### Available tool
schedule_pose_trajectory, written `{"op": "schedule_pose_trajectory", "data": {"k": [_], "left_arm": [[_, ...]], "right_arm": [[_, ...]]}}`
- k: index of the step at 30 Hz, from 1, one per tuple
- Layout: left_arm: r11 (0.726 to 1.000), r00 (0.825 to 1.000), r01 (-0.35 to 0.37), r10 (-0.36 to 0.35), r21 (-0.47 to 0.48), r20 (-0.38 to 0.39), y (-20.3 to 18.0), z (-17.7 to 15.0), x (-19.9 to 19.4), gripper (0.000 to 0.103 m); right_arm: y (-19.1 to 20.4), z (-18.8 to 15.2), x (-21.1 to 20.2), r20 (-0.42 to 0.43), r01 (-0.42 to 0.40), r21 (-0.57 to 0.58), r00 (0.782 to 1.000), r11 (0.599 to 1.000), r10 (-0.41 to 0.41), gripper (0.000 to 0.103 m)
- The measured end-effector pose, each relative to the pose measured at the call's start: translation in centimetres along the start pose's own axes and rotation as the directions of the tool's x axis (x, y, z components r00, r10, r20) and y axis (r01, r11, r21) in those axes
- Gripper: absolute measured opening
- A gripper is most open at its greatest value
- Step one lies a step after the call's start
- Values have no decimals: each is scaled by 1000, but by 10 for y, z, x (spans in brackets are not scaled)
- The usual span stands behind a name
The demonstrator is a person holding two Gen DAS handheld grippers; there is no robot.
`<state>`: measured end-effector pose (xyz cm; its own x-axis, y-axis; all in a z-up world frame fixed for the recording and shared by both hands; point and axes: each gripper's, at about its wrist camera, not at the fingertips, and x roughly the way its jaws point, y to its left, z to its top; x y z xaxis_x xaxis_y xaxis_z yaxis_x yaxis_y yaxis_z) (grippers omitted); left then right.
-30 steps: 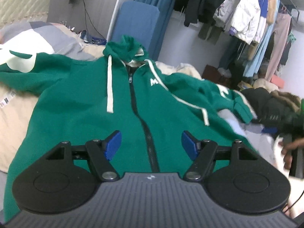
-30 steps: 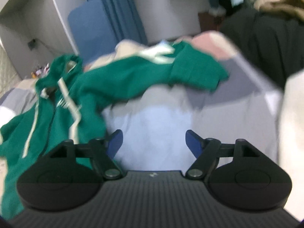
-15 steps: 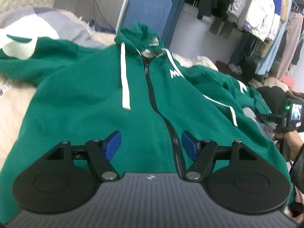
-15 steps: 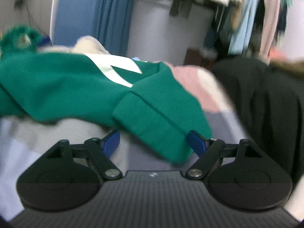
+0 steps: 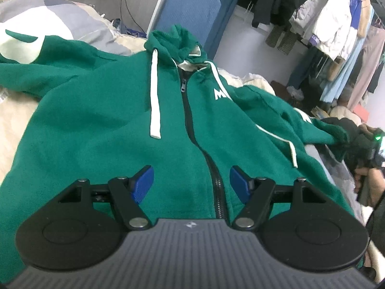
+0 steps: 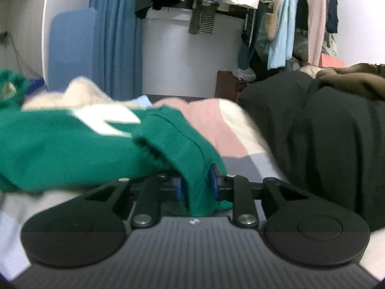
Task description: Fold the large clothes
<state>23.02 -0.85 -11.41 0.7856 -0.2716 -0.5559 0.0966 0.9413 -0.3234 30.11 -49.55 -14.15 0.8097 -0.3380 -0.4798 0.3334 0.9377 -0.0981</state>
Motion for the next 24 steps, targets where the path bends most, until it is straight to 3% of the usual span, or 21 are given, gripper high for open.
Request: {"op": "schedule_pose_trajectory", "data": {"k": [5, 7, 12, 15, 19, 24], "left_arm": [[999, 999, -2, 0, 36, 41, -2, 3, -17, 74], [999, 998, -3, 1, 39, 55, 0, 3, -24, 74], [1000, 996, 3, -6, 29, 86, 8, 7, -42, 74], [1000, 994, 16, -16, 1, 109, 18, 11, -54, 74], [999, 991, 15, -9, -41, 132, 33, 17, -68, 74], [990, 986, 39, -17, -132, 163, 60, 26, -86, 74]], "right_arm": [[0, 52, -43, -47, -85, 27, 995, 996, 86, 21], [3, 74, -67, -52, -81, 30, 995, 996, 82, 21], [23, 128, -146, 54, -171, 39, 984, 984, 169, 19], [54, 149, -197, 117, -249, -15, 961, 968, 249, 19], [112, 154, -246, 90, -339, -94, 933, 936, 347, 17], [193, 147, -301, 69, -476, -183, 867, 860, 494, 16]]}}
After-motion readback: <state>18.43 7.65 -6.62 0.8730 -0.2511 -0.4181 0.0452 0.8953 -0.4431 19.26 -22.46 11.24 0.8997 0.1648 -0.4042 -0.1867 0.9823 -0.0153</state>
